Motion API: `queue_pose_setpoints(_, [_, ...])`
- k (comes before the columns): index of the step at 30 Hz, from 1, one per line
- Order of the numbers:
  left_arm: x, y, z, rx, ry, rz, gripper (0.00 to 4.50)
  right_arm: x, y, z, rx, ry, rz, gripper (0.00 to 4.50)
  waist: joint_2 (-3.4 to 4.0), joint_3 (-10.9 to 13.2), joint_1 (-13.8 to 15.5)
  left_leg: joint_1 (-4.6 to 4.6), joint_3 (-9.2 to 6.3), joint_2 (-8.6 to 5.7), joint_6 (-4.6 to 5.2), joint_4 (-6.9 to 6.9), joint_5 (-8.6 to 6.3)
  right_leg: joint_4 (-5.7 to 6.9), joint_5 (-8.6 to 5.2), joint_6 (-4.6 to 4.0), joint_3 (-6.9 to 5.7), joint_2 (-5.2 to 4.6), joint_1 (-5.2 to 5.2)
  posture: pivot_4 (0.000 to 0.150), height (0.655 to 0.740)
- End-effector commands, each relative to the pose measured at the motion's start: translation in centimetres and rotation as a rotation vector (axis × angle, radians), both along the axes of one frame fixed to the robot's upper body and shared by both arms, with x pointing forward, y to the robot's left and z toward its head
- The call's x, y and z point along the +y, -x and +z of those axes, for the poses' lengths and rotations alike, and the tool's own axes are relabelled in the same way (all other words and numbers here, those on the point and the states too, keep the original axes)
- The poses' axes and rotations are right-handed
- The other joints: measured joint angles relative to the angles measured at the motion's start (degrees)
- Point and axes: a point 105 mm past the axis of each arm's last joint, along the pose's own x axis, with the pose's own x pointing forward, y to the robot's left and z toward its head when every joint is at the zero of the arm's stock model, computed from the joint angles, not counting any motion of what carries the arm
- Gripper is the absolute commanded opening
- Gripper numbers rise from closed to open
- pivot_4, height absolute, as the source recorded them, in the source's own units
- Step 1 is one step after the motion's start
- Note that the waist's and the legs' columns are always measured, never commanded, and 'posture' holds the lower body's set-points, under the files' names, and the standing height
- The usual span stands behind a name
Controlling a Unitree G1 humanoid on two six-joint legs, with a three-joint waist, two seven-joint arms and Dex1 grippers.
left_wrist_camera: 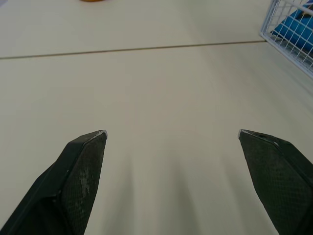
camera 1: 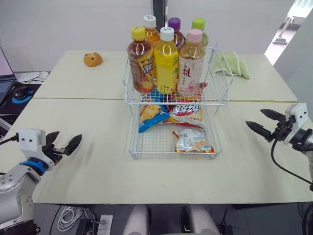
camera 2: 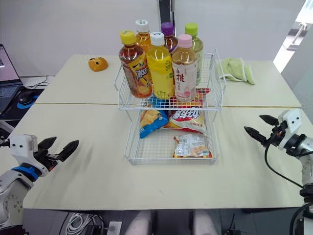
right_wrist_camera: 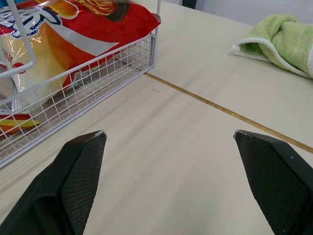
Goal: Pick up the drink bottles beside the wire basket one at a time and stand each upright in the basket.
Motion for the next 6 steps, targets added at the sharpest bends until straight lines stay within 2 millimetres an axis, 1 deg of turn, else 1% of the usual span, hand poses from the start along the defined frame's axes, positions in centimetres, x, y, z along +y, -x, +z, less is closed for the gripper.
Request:
queue_pose_setpoints(1, [-0.75, -0.69, 1.90, -0.048, -0.046, -0.025, 4.47, -0.61, 0.00, 0.83, -0.041, 0.018, -0.020, 4.50, 0.00, 0.0, 0.0, 0.00, 0.00, -0.02, 0.00, 0.00, 0.00, 0.00, 0.00, 0.00, -0.01, 0.00, 0.01, 0.150, 0.7400])
queue_pose_setpoints(6, [-0.81, -1.13, 2.18, -0.029, -0.072, -0.036, 4.47, -0.58, -0.08, 1.18, -0.049, 0.017, -0.021, 4.50, 0.02, 0.0, -0.2, 0.01, 0.01, -0.03, 0.00, -0.02, 0.00, 0.00, 0.00, 0.00, -0.01, 0.04, 0.00, 0.150, 0.7400])
